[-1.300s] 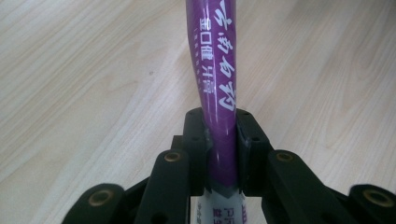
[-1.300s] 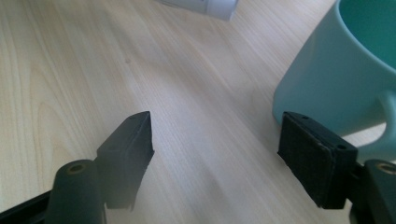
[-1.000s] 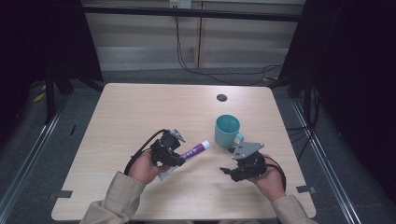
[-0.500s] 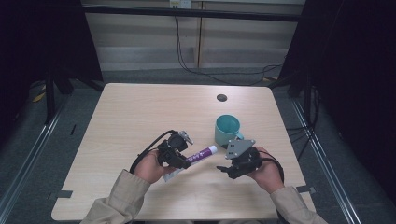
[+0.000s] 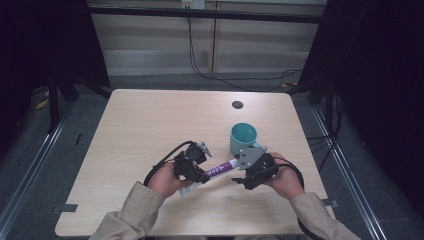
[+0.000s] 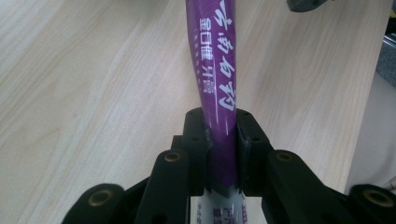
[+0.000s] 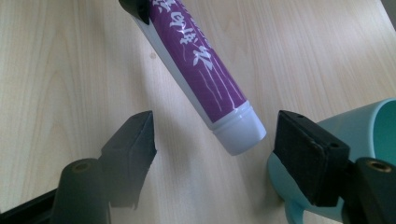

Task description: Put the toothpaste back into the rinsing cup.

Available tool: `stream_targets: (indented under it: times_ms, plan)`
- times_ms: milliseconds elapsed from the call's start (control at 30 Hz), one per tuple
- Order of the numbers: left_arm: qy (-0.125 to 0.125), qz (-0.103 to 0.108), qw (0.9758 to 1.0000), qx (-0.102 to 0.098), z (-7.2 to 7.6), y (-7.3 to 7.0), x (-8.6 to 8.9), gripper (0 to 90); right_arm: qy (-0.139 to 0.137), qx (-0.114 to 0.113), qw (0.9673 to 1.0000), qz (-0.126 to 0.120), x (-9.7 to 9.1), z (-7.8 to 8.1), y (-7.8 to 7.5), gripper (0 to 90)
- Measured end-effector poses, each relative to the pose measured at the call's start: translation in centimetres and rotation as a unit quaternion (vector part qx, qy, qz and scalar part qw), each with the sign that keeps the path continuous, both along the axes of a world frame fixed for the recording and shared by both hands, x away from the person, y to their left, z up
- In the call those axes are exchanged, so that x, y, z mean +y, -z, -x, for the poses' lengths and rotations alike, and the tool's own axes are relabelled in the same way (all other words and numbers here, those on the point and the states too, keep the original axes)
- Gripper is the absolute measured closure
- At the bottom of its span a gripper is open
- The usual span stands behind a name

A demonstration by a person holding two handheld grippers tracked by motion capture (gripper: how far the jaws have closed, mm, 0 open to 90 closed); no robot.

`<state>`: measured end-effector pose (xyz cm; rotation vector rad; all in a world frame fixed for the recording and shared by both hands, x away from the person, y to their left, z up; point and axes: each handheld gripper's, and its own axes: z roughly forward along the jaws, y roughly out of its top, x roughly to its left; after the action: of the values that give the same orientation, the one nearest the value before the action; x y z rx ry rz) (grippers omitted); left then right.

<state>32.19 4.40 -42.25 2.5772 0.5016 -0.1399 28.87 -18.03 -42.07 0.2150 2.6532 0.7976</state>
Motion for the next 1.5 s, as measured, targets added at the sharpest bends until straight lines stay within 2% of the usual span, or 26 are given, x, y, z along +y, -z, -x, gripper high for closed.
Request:
stream_targets:
  times_ms: [133, 233, 300, 333, 500, 867, 967, 1033, 1133, 1233, 1300, 1400, 1500]
  plan:
    - [0.002, 0.003, 1.0000, 0.005, 0.0, 0.1, -0.3, 77.2, -0.015, 0.002, 0.9998, 0.011, 0.4, -0.3, -0.1, 30.6]
    - [0.006, 0.006, 1.0000, 0.005, 0.0, 0.1, -0.5, 77.1, -0.016, 0.004, 0.9997, 0.017, 0.5, -0.3, -0.1, 30.7]
    - [0.011, 0.005, 0.9999, 0.004, 0.1, 0.1, -0.6, 77.1, -0.018, 0.011, 0.9997, 0.011, 0.5, -0.5, -0.1, 32.1]
    - [0.010, 0.008, 0.9999, 0.004, 0.2, 0.1, -0.7, 77.1, -0.025, 0.019, 0.9993, 0.019, 0.5, -0.6, 0.0, 35.9]
    - [0.016, 0.006, 0.9998, 0.004, 0.2, 0.1, -1.0, 77.1, -0.033, 0.031, 0.9985, 0.031, 0.9, -0.8, 0.1, 38.9]
    - [0.025, 0.023, 0.9994, 0.008, 0.3, 0.0, -1.1, 77.1, -0.052, 0.033, 0.9973, 0.039, 2.0, -0.9, 0.6, 41.2]
    - [0.028, 0.026, 0.9992, 0.013, 0.3, -0.1, -1.2, 77.1, -0.053, 0.036, 0.9970, 0.043, 2.3, -0.9, 0.7, 44.1]
    - [0.034, 0.021, 0.9991, 0.012, 0.3, 0.0, -1.3, 77.1, -0.055, 0.036, 0.9968, 0.044, 2.4, -0.8, 0.8, 49.7]
    - [0.040, 0.021, 0.9989, 0.010, 0.3, 0.2, -1.4, 76.9, -0.073, 0.043, 0.9943, 0.065, 2.4, -0.8, 0.9, 59.8]
    - [0.043, 0.022, 0.9988, 0.013, 0.3, 0.3, -1.4, 75.5, -0.076, 0.051, 0.9927, 0.079, 2.5, -0.6, 1.0, 67.2]
    - [0.045, 0.030, 0.9984, 0.017, 0.1, 0.3, -1.2, 72.9, -0.069, 0.057, 0.9931, 0.076, 2.5, -0.4, 1.1, 70.0]
    - [0.041, 0.036, 0.9984, 0.016, 0.0, 0.2, -1.2, 70.6, -0.060, 0.068, 0.9932, 0.073, 2.4, -0.2, 0.9, 71.7]
    - [0.018, 0.053, 0.9984, 0.009, -0.2, -0.1, -0.7, 60.6, -0.049, 0.076, 0.9935, 0.069, 2.2, -0.3, 0.8, 72.4]
